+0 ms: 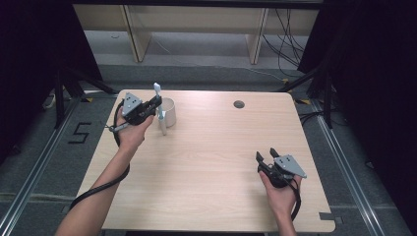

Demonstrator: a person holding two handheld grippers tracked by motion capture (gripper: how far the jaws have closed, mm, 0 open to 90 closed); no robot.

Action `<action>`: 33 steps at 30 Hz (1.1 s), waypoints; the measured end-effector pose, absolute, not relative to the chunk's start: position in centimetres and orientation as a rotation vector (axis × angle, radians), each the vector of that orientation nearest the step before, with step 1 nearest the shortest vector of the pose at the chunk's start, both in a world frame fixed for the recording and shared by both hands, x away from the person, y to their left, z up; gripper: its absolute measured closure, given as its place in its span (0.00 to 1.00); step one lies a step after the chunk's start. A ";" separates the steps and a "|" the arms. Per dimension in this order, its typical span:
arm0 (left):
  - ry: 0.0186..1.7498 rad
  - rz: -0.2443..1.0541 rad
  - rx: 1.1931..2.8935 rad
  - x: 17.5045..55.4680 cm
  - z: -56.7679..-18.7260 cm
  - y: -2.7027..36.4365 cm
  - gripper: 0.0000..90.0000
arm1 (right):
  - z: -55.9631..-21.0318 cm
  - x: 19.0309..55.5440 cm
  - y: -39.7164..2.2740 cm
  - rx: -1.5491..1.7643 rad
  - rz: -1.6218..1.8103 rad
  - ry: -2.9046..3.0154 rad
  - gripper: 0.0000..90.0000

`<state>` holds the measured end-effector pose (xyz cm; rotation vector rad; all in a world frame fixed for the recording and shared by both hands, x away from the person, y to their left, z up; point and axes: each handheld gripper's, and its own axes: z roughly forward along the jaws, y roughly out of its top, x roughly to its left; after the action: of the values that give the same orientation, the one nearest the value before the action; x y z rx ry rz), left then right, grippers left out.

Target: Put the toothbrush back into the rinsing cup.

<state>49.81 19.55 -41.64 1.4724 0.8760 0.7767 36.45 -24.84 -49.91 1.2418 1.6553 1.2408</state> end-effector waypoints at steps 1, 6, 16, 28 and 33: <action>0.879 0.776 1.468 49.8 -41.7 19.5 0.94 | -49.9 36.5 -24.9 1.228 1.232 1.652 0.50; 0.888 0.774 1.469 49.9 -42.1 19.6 0.94 | -49.9 36.5 -24.9 1.229 1.232 1.651 0.50; 0.899 0.769 1.474 50.1 -42.7 19.5 0.94 | -49.9 36.4 -24.9 1.241 1.222 1.654 0.50; 0.907 0.764 1.476 50.1 -43.2 19.4 0.94 | -50.0 36.5 -24.8 1.243 1.220 1.656 0.50; 0.910 0.761 1.477 50.1 -43.5 19.4 0.94 | -50.1 36.5 -24.7 1.246 1.231 1.658 0.50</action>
<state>50.11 19.37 -43.54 1.4768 0.9103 0.7607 36.49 -24.71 -50.07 1.2464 1.6584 1.2307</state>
